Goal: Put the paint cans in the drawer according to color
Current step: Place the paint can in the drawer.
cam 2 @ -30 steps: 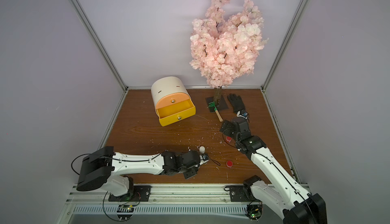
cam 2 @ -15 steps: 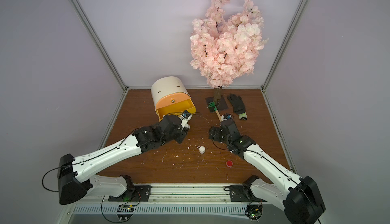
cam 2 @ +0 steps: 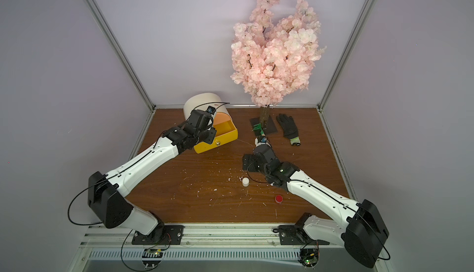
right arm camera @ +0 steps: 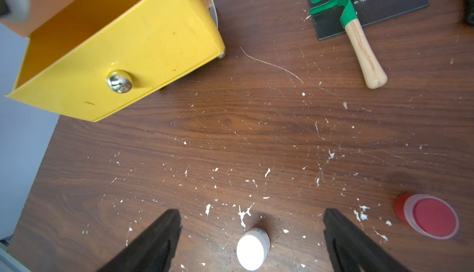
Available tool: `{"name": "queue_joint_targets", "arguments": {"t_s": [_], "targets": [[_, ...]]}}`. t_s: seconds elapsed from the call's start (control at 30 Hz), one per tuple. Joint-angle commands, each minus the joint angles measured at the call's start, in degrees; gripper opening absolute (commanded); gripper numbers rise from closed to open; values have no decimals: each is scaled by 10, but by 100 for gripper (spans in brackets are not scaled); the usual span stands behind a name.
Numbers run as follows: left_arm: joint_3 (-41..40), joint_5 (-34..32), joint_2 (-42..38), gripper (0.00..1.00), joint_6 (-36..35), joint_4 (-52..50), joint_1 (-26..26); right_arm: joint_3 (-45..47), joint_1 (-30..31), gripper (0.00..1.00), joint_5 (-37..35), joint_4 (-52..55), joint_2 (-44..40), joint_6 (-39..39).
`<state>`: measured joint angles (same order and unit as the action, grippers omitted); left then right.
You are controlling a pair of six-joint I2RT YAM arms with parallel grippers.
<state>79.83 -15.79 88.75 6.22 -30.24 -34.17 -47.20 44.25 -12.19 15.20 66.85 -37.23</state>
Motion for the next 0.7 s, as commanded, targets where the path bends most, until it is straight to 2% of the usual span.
{"name": "queue_joint_targets", "arguments": {"t_s": [0.0, 0.4, 0.67], "targets": [[13, -2, 7, 28, -6, -18, 12, -23, 3, 93, -22, -3, -7, 7], [10, -27, 41, 32, 14, -23, 20, -43, 11, 93, -28, 9, -1, 15], [7, -23, 49, 38, 20, -25, 27, -48, 13, 93, -33, 13, -5, 15]]}}
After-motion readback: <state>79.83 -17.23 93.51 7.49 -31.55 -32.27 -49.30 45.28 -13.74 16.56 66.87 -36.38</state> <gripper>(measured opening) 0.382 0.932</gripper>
